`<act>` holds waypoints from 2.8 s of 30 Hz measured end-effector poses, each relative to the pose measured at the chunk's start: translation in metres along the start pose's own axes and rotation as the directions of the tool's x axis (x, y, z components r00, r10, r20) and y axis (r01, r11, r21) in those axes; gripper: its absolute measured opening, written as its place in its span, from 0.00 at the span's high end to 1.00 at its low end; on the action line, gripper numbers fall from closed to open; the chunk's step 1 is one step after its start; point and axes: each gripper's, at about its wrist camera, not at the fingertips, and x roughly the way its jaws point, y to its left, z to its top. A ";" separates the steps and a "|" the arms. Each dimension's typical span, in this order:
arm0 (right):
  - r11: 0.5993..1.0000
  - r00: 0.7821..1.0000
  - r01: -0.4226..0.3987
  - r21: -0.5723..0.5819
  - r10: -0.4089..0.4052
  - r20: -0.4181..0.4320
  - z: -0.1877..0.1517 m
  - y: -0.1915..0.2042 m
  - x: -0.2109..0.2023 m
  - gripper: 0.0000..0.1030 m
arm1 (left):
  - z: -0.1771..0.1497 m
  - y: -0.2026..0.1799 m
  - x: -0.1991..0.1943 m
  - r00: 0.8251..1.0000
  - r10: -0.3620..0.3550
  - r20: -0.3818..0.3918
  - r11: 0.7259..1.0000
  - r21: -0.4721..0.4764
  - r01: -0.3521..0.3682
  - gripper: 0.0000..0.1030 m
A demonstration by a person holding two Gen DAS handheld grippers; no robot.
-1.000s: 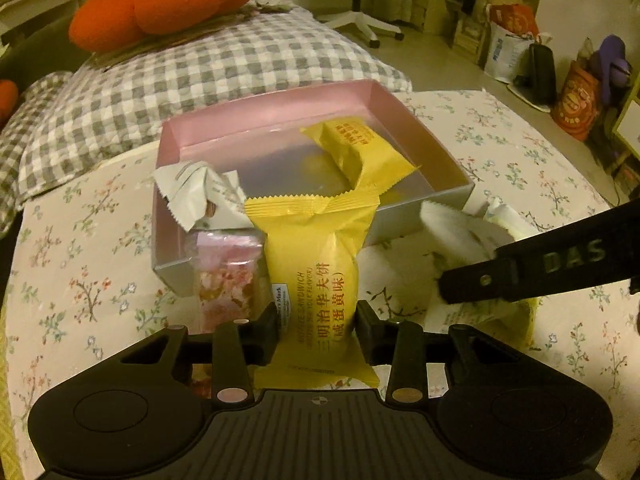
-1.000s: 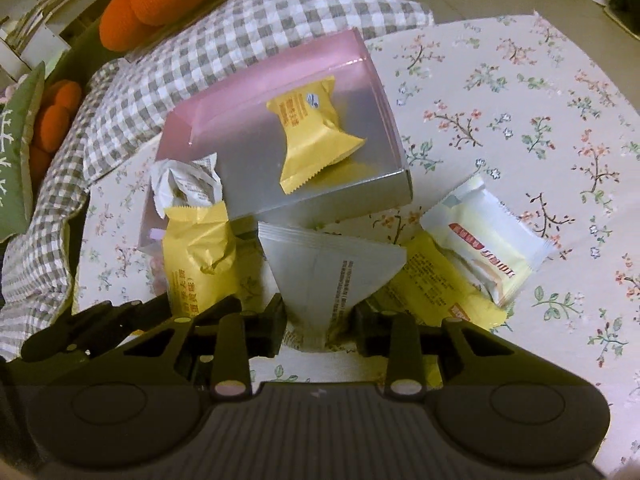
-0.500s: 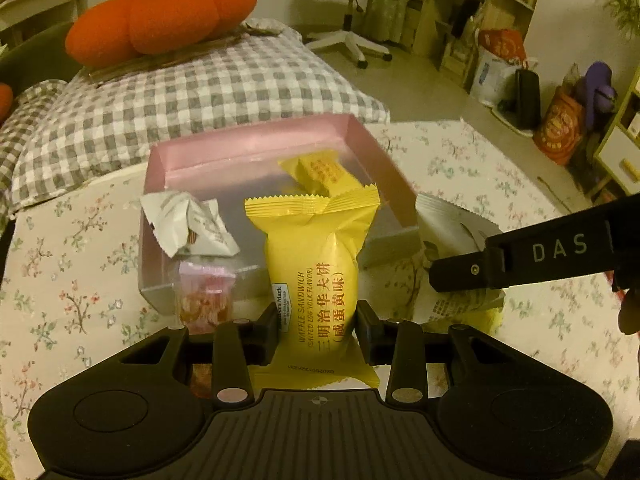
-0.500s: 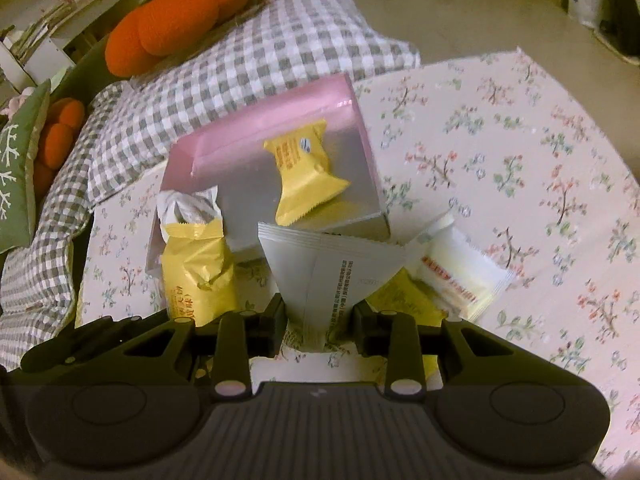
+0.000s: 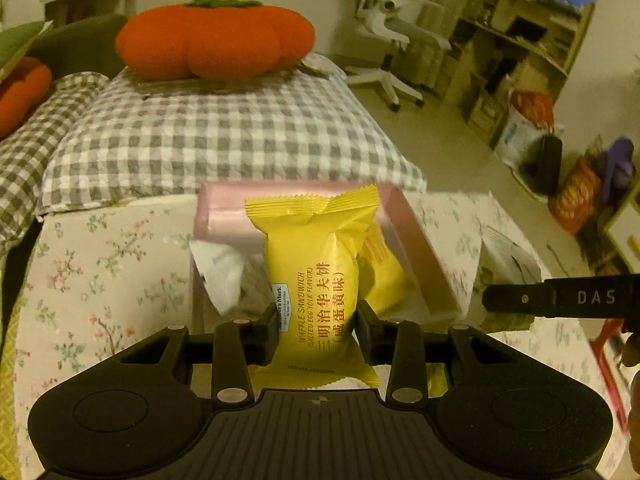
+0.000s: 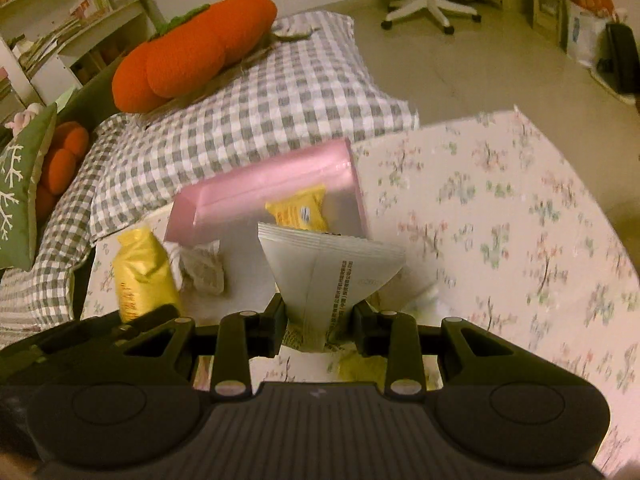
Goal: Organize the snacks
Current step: 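Lower the yellow packet into the box with the left tool while the right drops the white wrapper in, then withdraw both open tools from the box back over the remaining snacks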
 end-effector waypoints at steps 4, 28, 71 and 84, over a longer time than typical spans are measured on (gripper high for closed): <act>1.000 1.000 -0.009 -0.022 0.010 0.018 0.014 0.004 0.006 0.71 | 0.017 0.009 0.008 1.000 -0.012 0.019 0.999 -0.039 0.013 0.65; 0.971 0.963 -0.237 -0.040 0.229 -0.145 0.024 0.041 0.092 0.71 | 0.022 0.061 0.084 0.995 -0.099 -0.030 0.962 -0.258 0.088 0.66; 0.995 0.977 -0.096 -0.018 0.091 -0.195 -0.013 0.020 0.001 0.36 | -0.023 0.025 -0.017 0.977 0.098 -0.191 0.984 -0.125 -0.123 0.38; 0.993 0.994 -0.039 -0.111 0.027 -0.107 -0.052 0.022 -0.059 0.21 | -0.059 0.004 -0.082 0.972 0.194 -0.132 0.974 -0.095 -0.207 0.21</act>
